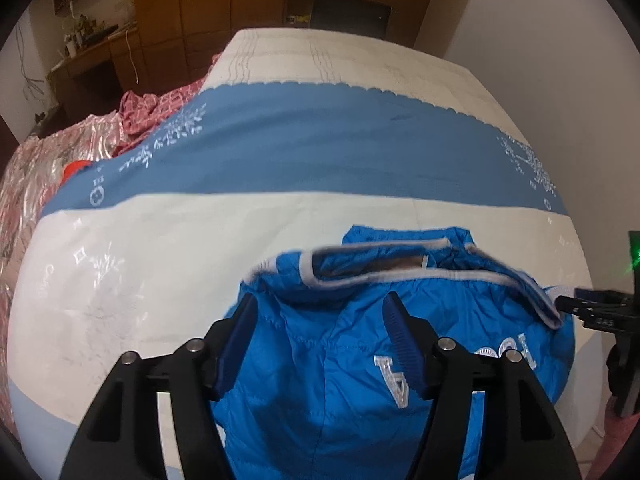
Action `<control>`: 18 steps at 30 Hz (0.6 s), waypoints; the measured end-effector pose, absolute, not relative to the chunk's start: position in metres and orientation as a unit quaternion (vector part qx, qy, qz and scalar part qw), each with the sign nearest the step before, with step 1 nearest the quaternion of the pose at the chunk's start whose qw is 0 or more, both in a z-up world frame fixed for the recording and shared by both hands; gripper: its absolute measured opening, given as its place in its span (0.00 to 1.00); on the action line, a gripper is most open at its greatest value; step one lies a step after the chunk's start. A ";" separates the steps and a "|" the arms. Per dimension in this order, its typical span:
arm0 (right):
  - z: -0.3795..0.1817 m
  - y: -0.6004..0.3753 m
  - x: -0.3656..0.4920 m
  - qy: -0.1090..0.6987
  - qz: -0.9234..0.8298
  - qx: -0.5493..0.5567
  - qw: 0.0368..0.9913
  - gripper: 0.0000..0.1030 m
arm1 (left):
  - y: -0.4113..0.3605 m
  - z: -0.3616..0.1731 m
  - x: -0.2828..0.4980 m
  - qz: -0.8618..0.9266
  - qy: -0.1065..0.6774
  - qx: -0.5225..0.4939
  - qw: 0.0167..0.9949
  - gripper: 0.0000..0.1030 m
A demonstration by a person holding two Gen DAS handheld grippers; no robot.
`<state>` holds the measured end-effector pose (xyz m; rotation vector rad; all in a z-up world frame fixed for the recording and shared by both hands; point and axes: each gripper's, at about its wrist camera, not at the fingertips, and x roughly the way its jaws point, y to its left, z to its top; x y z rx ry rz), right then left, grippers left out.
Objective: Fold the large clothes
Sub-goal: 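Open both grippers and pull them back from the folded jacket, then grasp the edge of the folded jacket bundle with both grippers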
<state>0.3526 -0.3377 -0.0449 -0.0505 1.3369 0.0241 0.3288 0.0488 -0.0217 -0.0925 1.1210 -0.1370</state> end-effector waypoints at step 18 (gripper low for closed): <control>-0.043 -0.339 0.348 0.600 0.003 -0.036 0.800 0.95 | 0.064 -0.065 0.323 0.014 0.548 0.018 0.836 0.63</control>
